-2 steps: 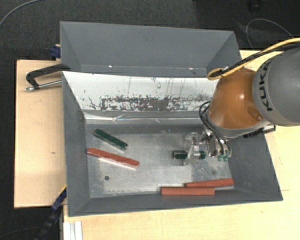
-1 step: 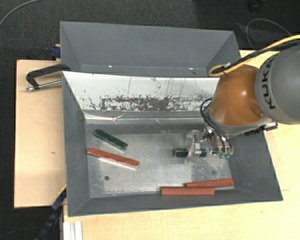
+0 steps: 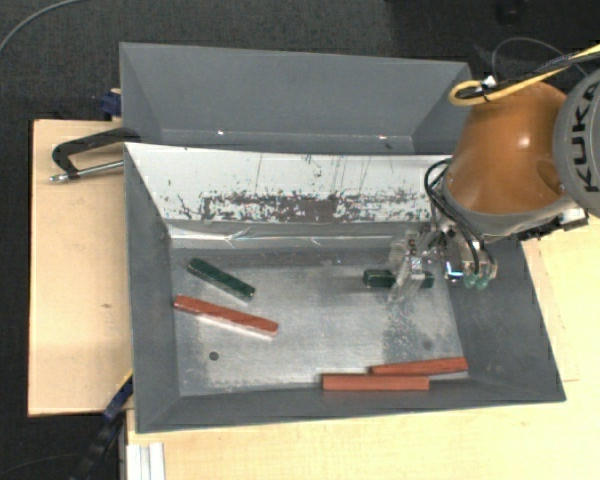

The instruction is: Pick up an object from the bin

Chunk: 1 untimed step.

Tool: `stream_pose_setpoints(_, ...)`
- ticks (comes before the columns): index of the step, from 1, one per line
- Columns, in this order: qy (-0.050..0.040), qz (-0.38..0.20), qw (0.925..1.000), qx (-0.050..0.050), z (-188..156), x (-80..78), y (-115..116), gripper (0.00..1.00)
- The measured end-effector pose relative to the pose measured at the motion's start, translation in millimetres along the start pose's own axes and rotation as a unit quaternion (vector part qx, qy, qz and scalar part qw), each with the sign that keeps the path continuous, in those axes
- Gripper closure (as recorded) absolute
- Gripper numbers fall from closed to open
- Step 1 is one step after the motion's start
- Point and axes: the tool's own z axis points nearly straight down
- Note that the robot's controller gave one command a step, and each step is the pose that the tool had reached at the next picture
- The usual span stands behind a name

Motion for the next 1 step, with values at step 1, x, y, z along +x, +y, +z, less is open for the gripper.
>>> stream_pose_setpoints(1, 0.0003, 0.000, 1.0000, 0.000, -27.9, -2.3, 0.6, 1.00)
